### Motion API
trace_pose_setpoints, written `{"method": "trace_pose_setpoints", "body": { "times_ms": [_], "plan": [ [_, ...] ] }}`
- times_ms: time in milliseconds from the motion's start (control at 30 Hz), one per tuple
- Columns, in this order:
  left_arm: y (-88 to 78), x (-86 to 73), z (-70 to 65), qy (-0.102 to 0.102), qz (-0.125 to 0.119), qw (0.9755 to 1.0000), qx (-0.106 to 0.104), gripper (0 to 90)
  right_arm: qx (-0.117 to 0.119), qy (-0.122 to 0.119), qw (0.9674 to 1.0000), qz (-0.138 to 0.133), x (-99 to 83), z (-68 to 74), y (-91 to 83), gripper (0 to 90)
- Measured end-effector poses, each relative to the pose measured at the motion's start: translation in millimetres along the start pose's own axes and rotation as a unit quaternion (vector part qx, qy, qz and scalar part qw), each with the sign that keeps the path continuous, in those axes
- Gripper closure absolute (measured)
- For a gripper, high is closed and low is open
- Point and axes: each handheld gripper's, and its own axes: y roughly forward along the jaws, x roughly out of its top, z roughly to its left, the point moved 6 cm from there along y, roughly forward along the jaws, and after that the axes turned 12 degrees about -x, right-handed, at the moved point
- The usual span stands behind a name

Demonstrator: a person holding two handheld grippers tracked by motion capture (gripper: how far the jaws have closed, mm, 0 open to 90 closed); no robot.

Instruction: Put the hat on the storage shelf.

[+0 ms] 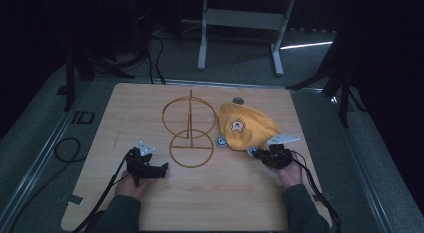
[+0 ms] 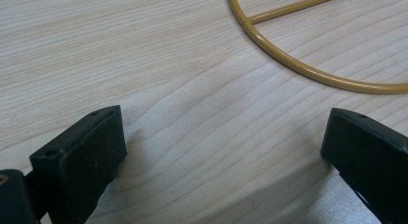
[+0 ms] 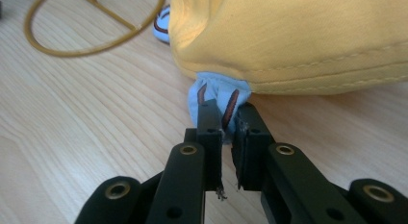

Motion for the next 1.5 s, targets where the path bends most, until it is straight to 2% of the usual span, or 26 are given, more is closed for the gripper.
{"method": "trace_pose_setpoints", "body": {
  "times_ms": [267,633,833,867,1000,1100,1200,1267,1300,1333,1467,1500],
  "plan": [
    [0.0,0.0,0.0,0.0,0.0,1.0,0.0,1.9,0.002,-0.013,0.9998,-0.016,15.2,2.0,-13.9,82.8],
    [0.1,0.1,-0.1,-0.001,-0.001,1.0,0.0,1.9,-0.009,-0.035,0.9988,-0.032,40.3,-2.5,-37.0,82.9],
    [0.1,0.2,-0.3,-0.002,-0.001,1.0,0.0,1.9,-0.013,-0.039,0.9983,-0.042,53.7,-6.5,-51.4,82.9],
    [0.1,0.1,-0.2,-0.002,-0.001,1.0,0.0,1.9,-0.006,-0.037,0.9981,-0.048,59.1,-6.8,-56.9,83.0],
    [0.0,0.1,-0.2,-0.001,0.0,1.0,-0.001,1.9,-0.005,-0.04,0.9973,-0.061,70.2,-7.3,-68.5,83.0],
    [0.0,0.1,-0.2,-0.002,0.0,1.0,-0.001,1.9,-0.005,-0.043,0.9971,-0.062,72.6,-7.5,-71.0,83.0],
    [0.1,0.2,-0.3,-0.002,-0.001,1.0,0.0,1.9,-0.002,-0.047,0.9957,-0.079,84.5,-6.0,-86.1,83.0],
    [-0.2,0.0,-0.1,-0.001,0.001,1.0,-0.001,1.9,0.001,-0.046,0.9956,-0.082,86.3,-5.5,-89.1,83.0],
    [-0.2,0.0,-0.1,0.0,0.002,1.0,-0.001,1.9,0.011,-0.043,0.9949,-0.09,91.2,-3.4,-95.9,83.0],
    [-0.2,0.0,-0.1,-0.001,0.002,1.0,-0.001,1.9,0.011,-0.043,0.9949,-0.09,91.2,-3.4,-95.9,83.0],
    [-0.3,0.0,-0.1,0.0,0.002,1.0,-0.001,1.9,0.042,-0.027,0.994,-0.097,95.8,1.6,-99.6,82.9],
    [-0.3,0.0,-0.1,-0.001,0.002,1.0,-0.001,1.9,0.041,-0.027,0.9943,-0.095,95.3,1.2,-98.4,82.9]
  ]
}}
